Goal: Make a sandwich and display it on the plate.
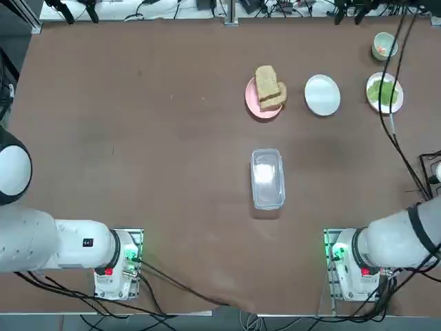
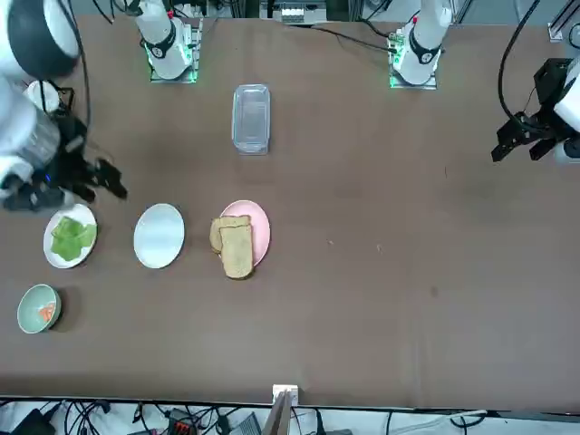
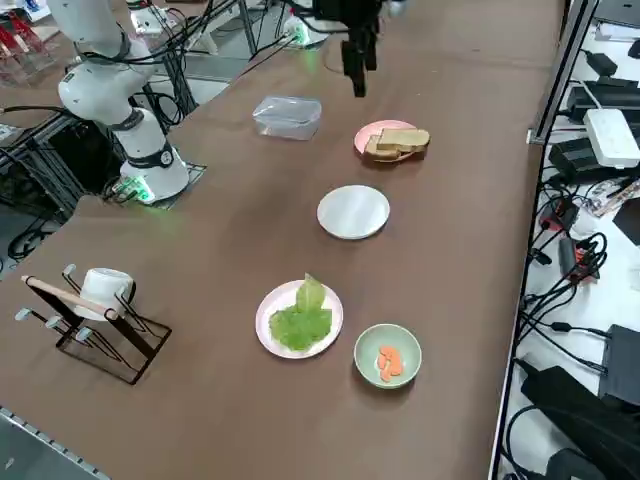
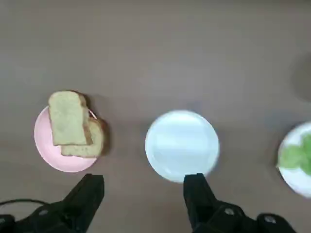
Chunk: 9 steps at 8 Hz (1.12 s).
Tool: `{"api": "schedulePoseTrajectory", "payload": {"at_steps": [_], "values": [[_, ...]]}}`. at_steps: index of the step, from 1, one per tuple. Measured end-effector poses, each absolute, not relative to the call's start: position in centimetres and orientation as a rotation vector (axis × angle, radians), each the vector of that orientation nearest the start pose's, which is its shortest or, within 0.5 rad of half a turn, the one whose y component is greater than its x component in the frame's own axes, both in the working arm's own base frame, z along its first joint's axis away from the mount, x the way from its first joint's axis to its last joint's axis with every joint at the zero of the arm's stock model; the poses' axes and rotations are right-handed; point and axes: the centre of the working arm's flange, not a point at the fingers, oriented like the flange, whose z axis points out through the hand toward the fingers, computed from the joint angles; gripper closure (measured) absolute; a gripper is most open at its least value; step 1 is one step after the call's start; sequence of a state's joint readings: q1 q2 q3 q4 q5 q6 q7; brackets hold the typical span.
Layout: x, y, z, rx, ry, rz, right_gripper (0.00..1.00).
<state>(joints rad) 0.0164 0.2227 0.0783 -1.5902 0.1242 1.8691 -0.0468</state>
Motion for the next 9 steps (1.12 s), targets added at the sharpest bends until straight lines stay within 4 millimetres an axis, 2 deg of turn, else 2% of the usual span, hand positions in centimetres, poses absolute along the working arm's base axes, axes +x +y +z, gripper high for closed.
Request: {"api": "schedulePoseTrajectory", "payload": {"at_steps": [2,5,6,7,9], "values": [[67.0,7.0,46.9,-2.838,-0.354,-0.058,0.0],[70.5,7.0,40.3,-2.655,-0.544,-0.052,0.0],[71.5,8.0,38.7,-2.626,-0.577,-0.046,0.0],[72.3,10.0,36.9,-2.597,-0.613,-0.029,0.0],[73.1,14.9,31.4,-2.509,-0.674,0.03,0.01]]}}
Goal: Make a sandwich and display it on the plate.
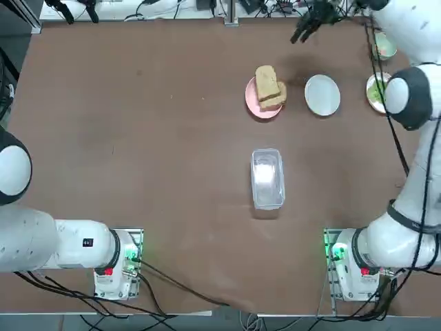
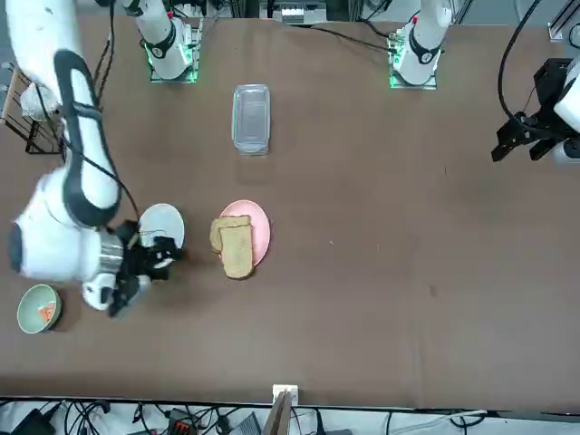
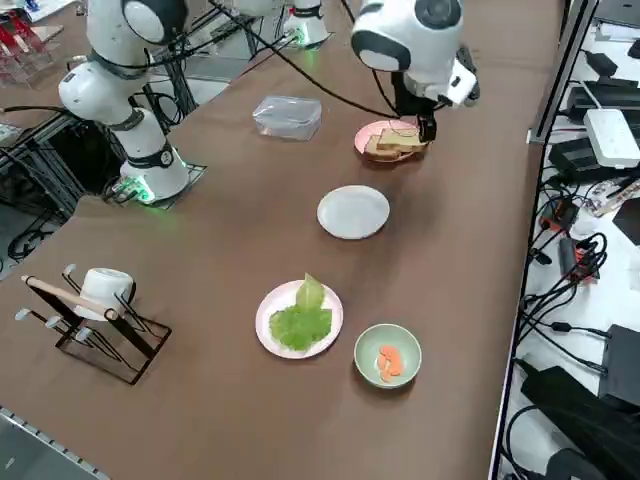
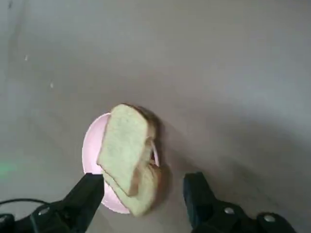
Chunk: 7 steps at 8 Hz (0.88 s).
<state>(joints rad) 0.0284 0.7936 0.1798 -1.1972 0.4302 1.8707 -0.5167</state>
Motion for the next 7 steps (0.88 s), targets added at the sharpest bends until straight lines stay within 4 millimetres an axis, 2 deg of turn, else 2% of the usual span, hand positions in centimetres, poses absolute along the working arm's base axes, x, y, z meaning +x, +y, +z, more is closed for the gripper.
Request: {"api": "schedulePoseTrajectory", "payload": {"at_steps": [1,3,5,7], "values": [[73.4,16.5,28.8,-2.467,-0.694,0.045,0.01],[74.2,18.6,25.4,-2.394,-0.729,0.005,0.03],[74.6,19.6,23.5,-2.347,-0.665,-0.03,0.08],[74.7,19.5,21.9,-2.33,-0.608,-0.041,0.11]]}}
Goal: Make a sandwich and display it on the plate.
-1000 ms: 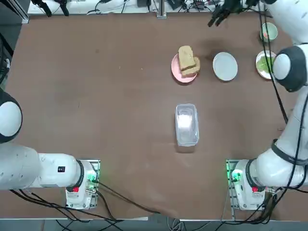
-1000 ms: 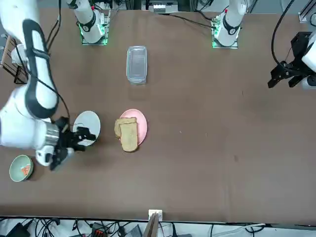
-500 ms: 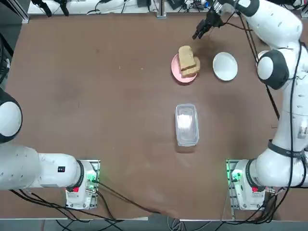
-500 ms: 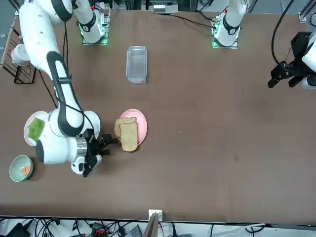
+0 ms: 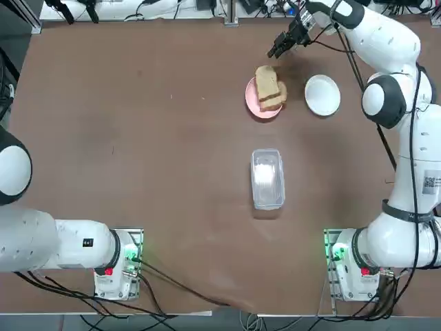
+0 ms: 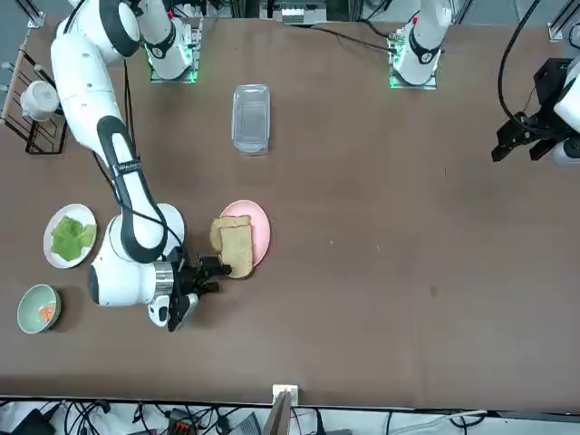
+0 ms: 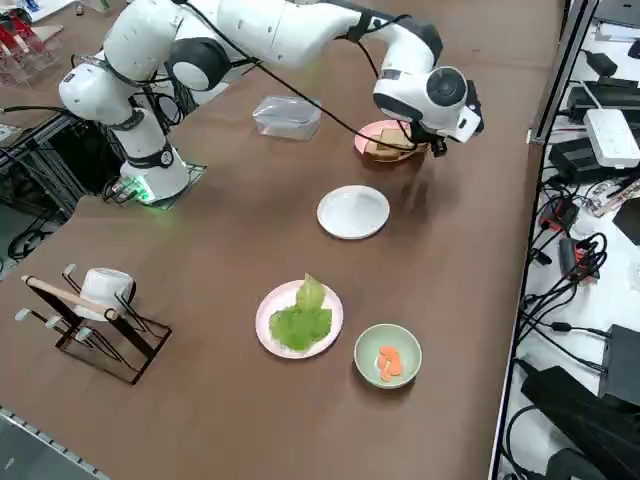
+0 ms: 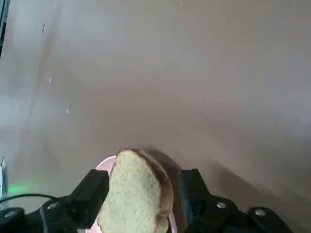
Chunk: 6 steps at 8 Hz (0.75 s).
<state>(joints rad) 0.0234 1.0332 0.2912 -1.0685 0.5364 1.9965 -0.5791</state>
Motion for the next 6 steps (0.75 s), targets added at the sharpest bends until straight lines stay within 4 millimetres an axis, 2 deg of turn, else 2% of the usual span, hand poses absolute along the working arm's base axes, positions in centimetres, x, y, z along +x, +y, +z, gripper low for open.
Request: {"api": "schedulePoseTrajectory", "payload": {"at_steps": [6], "values": [[74.4,19.9,18.6,-2.307,-0.535,-0.025,0.11]]}}
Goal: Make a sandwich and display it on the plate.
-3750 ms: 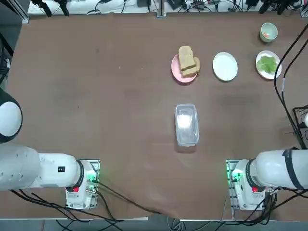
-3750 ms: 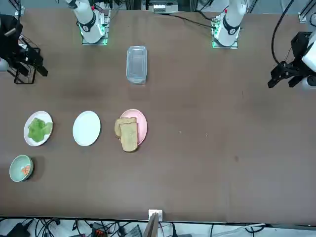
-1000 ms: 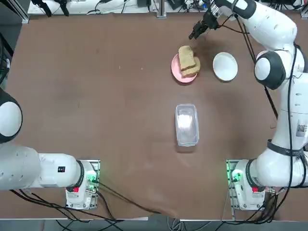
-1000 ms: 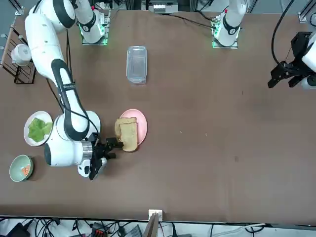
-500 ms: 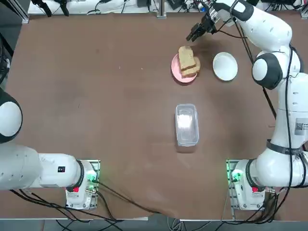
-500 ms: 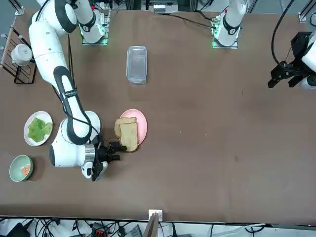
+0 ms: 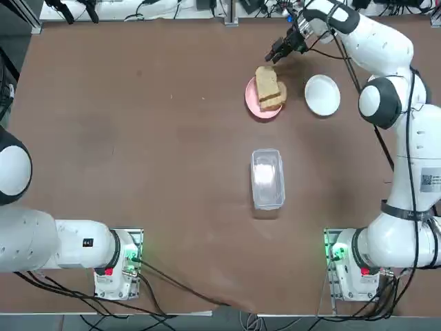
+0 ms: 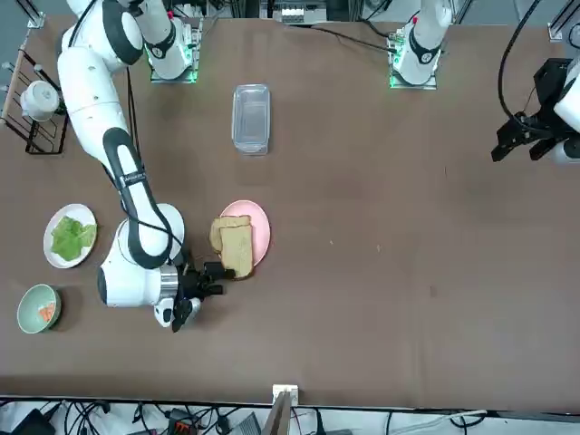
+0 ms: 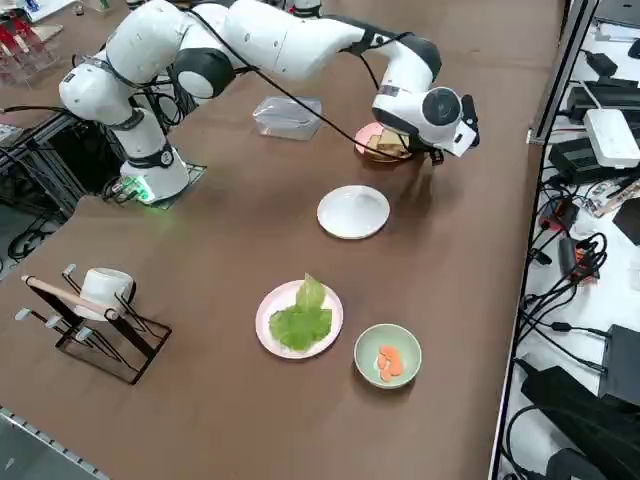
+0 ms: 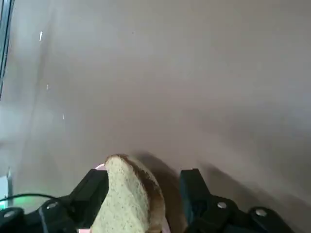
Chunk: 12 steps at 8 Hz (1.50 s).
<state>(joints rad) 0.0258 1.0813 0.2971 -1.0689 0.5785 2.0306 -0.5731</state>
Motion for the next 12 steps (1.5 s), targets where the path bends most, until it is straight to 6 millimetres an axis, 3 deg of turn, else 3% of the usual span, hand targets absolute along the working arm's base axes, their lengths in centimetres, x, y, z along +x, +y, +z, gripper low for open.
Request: {"api": "schedulePoseTrajectory", "payload": {"at_steps": [4,5,7,12], "values": [[73.9,20.3,17.4,-2.281,-0.498,0.0,0.15],[73.8,20.3,17.3,-2.278,-0.494,0.004,0.24],[73.6,20.4,16.8,-2.273,-0.486,0.016,0.31],[73.1,20.5,15.9,-2.269,-0.49,0.033,0.38]]}}
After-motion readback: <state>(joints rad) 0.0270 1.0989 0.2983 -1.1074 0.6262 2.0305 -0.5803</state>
